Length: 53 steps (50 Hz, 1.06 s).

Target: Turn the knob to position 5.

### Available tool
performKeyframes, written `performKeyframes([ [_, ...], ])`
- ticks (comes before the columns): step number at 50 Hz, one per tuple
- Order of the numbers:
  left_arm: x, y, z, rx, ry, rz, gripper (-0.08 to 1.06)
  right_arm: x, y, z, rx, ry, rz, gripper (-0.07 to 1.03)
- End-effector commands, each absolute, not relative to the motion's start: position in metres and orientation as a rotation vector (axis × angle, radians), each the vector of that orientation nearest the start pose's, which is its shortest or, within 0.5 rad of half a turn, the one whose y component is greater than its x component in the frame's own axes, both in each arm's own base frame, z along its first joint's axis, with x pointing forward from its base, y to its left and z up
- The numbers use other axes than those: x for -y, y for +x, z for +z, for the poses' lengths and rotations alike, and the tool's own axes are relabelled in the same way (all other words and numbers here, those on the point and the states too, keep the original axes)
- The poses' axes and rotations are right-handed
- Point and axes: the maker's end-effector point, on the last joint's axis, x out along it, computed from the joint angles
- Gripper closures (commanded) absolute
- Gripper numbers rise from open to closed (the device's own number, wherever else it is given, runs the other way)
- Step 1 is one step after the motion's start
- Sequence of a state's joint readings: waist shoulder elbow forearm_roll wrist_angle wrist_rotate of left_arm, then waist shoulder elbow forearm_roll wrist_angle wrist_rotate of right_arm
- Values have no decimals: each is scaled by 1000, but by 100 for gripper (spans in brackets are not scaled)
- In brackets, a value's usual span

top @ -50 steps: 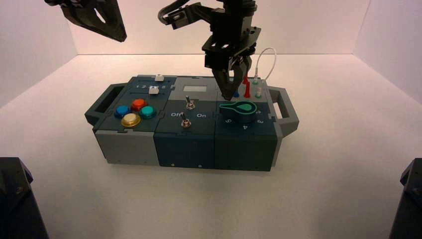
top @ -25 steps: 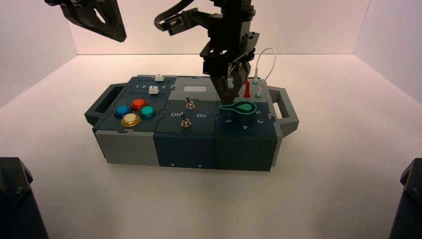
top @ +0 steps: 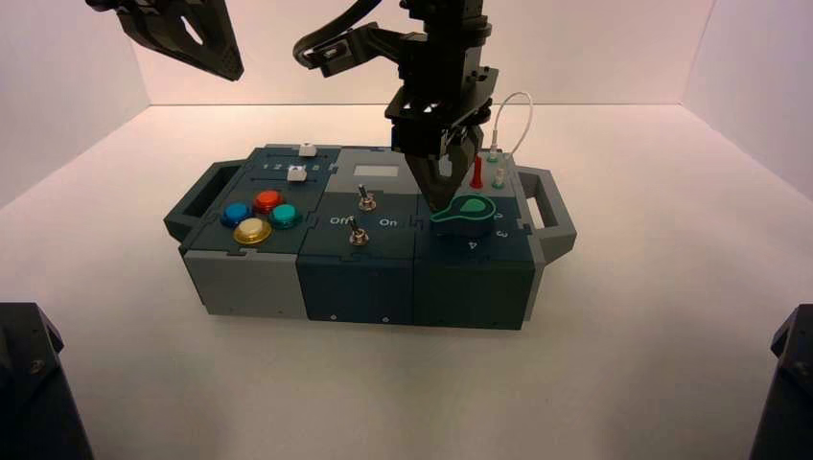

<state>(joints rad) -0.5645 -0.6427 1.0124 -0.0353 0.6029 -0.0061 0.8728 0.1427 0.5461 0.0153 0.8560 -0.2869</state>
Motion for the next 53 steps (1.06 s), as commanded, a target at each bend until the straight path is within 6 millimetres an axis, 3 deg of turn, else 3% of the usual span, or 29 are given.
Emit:
performKeyframes([
  [1, 140, 214, 162, -915, 226, -527, 101, -272, 224, 60, -1288, -866, 921, 98],
  [18, 138, 216, 162, -908, 249, -524, 101, -276, 238, 94, -1192, -825, 904, 98],
  [29, 137, 216, 162, -903, 253, -519, 101, -259, 217, 115, -1263, -805, 896, 98],
  [36, 131, 219, 162, -903, 252, -500, 101, -251, 207, 118, -1282, -788, 899, 98],
  [53, 126, 222, 162, -900, 240, -477, 101, -252, 207, 117, -1283, -786, 899, 98],
])
